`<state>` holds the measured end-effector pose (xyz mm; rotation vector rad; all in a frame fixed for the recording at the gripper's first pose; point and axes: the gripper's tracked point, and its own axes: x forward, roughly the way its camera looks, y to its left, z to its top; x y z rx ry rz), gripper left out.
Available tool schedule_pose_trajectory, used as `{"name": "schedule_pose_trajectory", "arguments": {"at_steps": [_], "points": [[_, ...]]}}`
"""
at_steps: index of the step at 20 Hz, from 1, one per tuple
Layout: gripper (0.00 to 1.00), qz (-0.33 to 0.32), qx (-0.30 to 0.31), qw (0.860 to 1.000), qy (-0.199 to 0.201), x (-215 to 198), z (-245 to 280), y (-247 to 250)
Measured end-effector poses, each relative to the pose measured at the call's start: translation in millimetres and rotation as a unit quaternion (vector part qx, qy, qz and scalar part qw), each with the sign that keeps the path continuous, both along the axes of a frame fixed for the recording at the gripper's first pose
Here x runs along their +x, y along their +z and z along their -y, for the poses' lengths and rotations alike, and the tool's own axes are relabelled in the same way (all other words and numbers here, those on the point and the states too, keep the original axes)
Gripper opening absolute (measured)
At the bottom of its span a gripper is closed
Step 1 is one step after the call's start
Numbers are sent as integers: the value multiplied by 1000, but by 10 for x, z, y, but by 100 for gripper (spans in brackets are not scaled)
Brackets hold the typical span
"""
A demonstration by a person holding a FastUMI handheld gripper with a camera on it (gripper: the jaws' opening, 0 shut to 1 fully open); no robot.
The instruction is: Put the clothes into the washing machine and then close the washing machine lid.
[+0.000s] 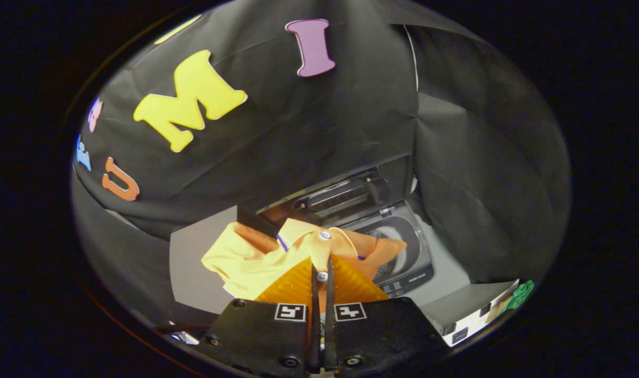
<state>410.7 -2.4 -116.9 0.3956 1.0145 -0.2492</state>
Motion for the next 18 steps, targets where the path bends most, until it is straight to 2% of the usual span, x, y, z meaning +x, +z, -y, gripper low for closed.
{"name": "schedule_pose_trajectory", "arguments": {"at_steps": [8, 18], "points": [[7, -8, 8, 1000, -7, -64, 253, -152], [7, -22, 10, 1000, 17, -60, 262, -452]]}}
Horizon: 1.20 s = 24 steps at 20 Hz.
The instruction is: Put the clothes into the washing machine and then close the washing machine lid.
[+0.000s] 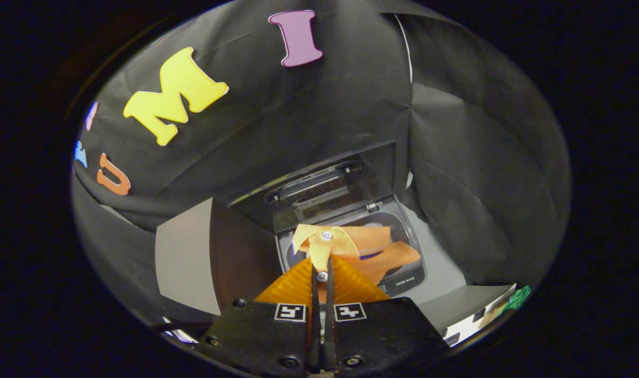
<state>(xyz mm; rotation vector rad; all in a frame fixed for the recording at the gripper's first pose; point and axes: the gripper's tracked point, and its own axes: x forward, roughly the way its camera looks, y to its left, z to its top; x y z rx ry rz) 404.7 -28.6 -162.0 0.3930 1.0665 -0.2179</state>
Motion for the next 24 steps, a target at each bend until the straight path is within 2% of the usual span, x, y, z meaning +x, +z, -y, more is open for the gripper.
{"name": "schedule_pose_trajectory", "arguments": {"at_steps": [12, 19, 24], "points": [[7, -13, -22, 999, 42, 136, -19, -570], [7, -13, -38, 998, 48, 213, -48, -838], [7, -20, -40, 997, 56, 305, -79, -1243]]}}
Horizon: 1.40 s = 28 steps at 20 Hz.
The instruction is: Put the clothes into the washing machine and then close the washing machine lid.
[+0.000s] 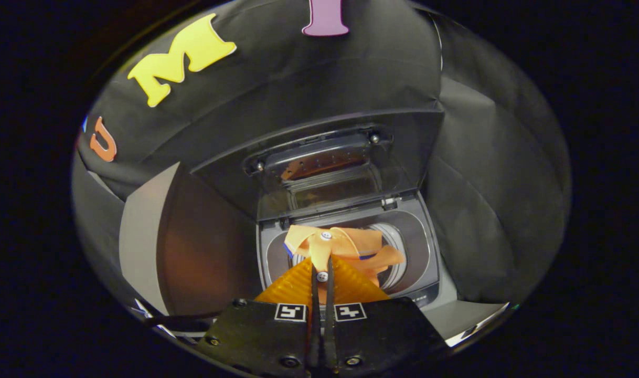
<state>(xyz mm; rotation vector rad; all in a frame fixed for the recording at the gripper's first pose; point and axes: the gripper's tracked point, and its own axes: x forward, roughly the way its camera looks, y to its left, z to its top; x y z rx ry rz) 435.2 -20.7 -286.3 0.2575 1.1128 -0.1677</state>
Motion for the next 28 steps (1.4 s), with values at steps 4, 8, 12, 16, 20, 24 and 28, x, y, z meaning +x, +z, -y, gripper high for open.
{"name": "schedule_pose_trajectory", "arguments": {"at_steps": [4, 8, 12, 16, 20, 24, 28], "points": [[7, -7, 0, 1000, -1, 42, 14, -341], [7, -14, -9, 1000, -1, 78, 21, -635], [7, -44, -20, 999, -2, 33, 46, -914], [11, -55, -4, 998, -9, -15, -24, -919], [40, -34, 4, 999, -13, 119, -118, -651], [54, 21, -15, 1000, 10, 363, -190, 4], [64, 94, -44, 994, 43, 790, -283, 695]]}}
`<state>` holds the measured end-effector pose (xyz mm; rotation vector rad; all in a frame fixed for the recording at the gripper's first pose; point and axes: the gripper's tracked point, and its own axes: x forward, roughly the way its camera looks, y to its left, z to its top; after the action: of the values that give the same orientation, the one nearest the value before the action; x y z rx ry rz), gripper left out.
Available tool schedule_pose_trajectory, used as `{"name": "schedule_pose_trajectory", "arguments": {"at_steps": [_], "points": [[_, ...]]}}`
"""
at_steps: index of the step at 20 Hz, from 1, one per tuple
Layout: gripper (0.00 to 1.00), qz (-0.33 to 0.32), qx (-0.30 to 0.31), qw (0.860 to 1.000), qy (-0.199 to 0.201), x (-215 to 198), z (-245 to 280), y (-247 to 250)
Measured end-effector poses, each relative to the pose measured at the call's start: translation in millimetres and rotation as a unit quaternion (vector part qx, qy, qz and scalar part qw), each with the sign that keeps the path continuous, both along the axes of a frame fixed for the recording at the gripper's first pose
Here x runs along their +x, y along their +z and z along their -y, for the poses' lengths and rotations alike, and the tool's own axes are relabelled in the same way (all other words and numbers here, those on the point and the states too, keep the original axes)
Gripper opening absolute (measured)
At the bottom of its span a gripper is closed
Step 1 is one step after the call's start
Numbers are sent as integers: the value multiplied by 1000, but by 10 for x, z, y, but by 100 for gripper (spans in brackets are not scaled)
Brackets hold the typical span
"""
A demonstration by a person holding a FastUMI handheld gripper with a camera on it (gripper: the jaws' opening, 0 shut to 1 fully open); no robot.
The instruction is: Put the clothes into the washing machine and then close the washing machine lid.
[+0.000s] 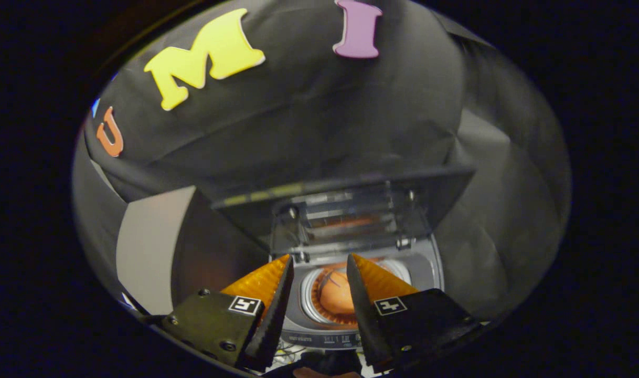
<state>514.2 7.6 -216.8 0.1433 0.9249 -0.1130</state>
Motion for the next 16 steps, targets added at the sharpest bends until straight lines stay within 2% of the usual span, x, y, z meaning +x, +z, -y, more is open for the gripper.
{"name": "schedule_pose_trajectory", "arguments": {"at_steps": [3, 7, 11, 16], "points": [[64, 41, -25, 999, 9, 330, 6, 358], [65, 56, -46, 997, 22, 677, 79, 429], [65, 66, -50, 996, 18, 1040, 204, 256], [65, 31, -33, 999, 16, 1119, 302, -96]]}}
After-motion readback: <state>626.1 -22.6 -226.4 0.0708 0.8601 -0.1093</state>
